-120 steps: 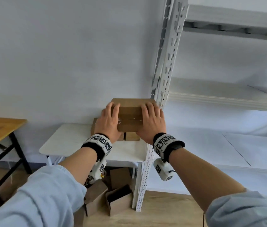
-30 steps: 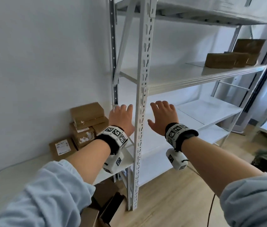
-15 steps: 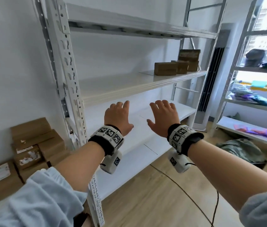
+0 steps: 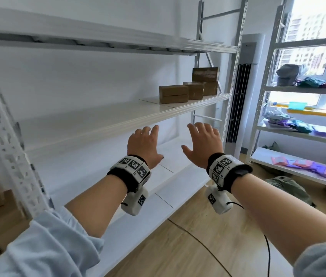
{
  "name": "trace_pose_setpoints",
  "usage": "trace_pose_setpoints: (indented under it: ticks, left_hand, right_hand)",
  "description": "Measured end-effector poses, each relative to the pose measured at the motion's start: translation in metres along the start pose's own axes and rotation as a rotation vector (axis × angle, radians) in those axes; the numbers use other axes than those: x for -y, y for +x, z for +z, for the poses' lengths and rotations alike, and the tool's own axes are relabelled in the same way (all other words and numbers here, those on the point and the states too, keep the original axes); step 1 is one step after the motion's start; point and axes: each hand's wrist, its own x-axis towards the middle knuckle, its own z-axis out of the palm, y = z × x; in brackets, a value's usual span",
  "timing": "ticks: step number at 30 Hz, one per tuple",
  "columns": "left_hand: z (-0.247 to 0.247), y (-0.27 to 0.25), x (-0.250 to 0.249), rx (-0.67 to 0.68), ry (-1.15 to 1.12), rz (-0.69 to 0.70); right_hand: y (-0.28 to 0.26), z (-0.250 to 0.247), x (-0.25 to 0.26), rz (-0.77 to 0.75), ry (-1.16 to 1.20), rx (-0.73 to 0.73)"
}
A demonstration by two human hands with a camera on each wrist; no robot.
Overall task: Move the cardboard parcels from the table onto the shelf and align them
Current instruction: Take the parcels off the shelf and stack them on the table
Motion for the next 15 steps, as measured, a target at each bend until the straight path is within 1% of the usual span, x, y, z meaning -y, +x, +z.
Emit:
trace_pose_setpoints:
  ticks: [5,11,15]
  left_hand:
    - [0.04,0.086,-0.015,-0.055,-0.021,0.034]
    - [0.073,0.211,-0.02,-0.088,-0.027,0.028]
    - [0.093,0.282,-0.023,-0.104,-0.03,0.021]
  right_hand:
    - [0.058,0.052,-0.038,0.0,-0.032,-0.006]
    - [0.158,0.101,-0.084,-0.024,-0.059,-0.024]
    - [0.215,0.132,-0.109,-0.035,-0.04,-0.056]
